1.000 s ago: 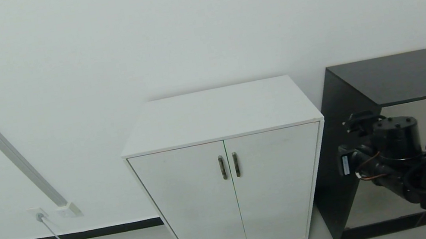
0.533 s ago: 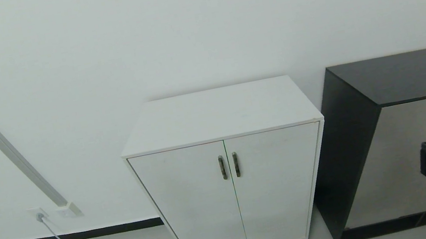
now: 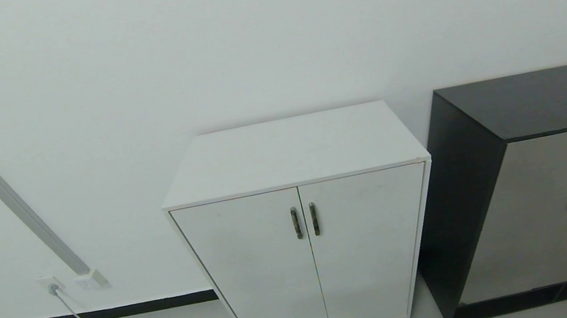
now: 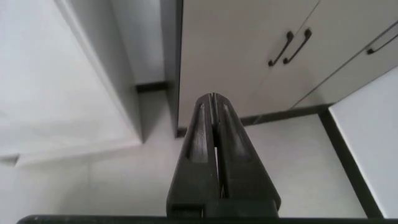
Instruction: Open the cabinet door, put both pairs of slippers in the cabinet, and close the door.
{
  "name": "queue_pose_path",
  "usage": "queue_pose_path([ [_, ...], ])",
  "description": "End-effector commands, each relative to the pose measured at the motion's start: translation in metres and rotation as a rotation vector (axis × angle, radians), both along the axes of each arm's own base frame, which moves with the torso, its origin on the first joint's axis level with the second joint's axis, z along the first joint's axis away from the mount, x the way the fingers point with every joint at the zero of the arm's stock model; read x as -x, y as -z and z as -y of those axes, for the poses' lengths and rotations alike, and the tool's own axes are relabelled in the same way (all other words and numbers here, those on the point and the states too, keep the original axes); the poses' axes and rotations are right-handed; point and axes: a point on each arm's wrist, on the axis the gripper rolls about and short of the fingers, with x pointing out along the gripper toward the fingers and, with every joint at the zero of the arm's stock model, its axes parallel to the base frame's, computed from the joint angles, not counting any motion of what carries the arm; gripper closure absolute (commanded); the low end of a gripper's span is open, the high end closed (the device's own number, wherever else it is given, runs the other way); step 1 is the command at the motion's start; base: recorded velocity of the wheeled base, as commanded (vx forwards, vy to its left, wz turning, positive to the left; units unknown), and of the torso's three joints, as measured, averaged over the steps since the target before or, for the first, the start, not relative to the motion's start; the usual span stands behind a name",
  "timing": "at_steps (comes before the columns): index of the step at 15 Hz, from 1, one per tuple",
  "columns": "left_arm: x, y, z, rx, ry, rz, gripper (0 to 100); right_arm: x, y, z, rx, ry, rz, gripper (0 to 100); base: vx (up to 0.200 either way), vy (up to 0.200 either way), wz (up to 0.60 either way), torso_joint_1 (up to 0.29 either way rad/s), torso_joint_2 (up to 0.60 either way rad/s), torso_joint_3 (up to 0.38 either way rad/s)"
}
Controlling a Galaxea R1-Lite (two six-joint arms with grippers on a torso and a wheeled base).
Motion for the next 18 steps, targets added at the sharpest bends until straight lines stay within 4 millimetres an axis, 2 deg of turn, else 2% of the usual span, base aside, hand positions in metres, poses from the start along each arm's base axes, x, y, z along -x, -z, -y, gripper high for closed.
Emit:
queue_pose_path([
  [1,0.000,0.000,0.000,0.001,0.000,0.001,100,0.042,-0.016,0.001,-0.014,-0.046,0.091,100,0.000,0.000,0.00,0.000,0.00,0.000],
  [6,0.000,0.000,0.000,0.000,0.000,0.000,100,0.096,-0.009,0.001,-0.056,-0.188,0.135,100,0.000,0.000,0.00,0.000,0.00,0.000],
  [8,0.000,0.000,0.000,0.000,0.000,0.000,100,0.110,-0.003,0.001,-0.060,-0.203,0.149,100,0.000,0.000,0.00,0.000,0.00,0.000],
  [10,0.000,0.000,0.000,0.000,0.000,0.000,100,0.123,0.011,0.001,-0.068,-0.244,0.125,100,0.000,0.000,0.00,0.000,0.00,0.000],
  [15,0.000,0.000,0.000,-0.002,0.000,0.000,100,0.127,0.045,0.001,-0.081,-0.330,0.019,100,0.000,0.000,0.00,0.000,0.00,0.000],
  [18,0.000,0.000,0.000,-0.002,0.000,0.000,100,0.128,0.048,0.001,-0.085,-0.356,0.018,100,0.000,0.000,0.00,0.000,0.00,0.000],
])
